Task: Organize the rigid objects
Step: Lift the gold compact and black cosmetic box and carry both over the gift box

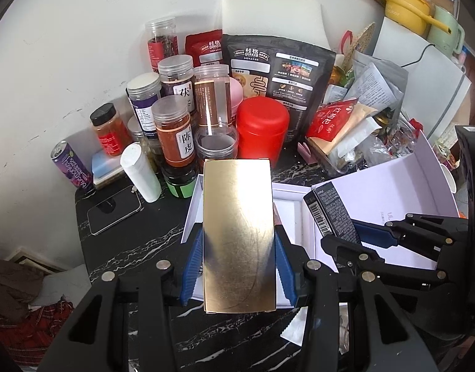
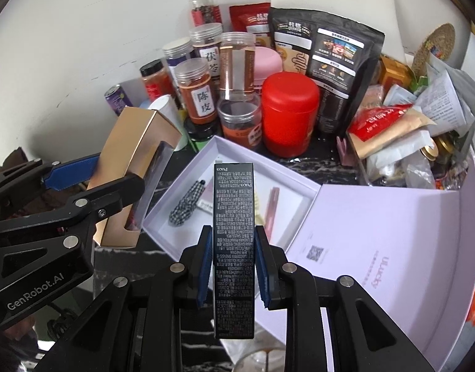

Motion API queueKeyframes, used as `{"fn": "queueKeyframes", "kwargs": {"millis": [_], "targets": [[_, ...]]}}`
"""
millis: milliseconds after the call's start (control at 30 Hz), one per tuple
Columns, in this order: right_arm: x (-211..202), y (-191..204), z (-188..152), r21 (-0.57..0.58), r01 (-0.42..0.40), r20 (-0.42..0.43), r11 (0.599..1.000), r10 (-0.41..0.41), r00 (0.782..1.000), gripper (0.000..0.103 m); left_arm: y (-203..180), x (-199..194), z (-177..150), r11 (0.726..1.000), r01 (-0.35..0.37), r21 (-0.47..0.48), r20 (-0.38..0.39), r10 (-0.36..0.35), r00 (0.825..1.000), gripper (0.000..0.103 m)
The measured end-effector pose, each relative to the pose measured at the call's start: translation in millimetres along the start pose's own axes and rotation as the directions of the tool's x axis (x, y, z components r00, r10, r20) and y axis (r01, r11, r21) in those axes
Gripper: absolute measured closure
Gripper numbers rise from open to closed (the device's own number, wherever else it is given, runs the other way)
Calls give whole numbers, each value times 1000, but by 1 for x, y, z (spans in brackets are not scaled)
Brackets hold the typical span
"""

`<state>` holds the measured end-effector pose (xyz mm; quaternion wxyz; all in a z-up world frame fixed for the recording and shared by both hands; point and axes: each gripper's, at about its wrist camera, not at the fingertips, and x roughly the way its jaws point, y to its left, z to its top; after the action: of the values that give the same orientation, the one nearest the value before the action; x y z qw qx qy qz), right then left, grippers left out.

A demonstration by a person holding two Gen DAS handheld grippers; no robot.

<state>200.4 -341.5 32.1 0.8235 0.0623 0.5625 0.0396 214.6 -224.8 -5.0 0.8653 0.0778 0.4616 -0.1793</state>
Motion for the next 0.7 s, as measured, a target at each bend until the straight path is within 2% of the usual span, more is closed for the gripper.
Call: {"fn": "queueKeyframes", "kwargs": {"millis": [300,700], "targets": [[30,-11,12,46,16,-21,999,-15,1000,78,6,42,3,1000,6,9,-61,-6,998,59],[78,-19,-3,80,23,-113,997,-14,993,78,8,98,-22,1000,21,-5,-185,-22,983,59]]}}
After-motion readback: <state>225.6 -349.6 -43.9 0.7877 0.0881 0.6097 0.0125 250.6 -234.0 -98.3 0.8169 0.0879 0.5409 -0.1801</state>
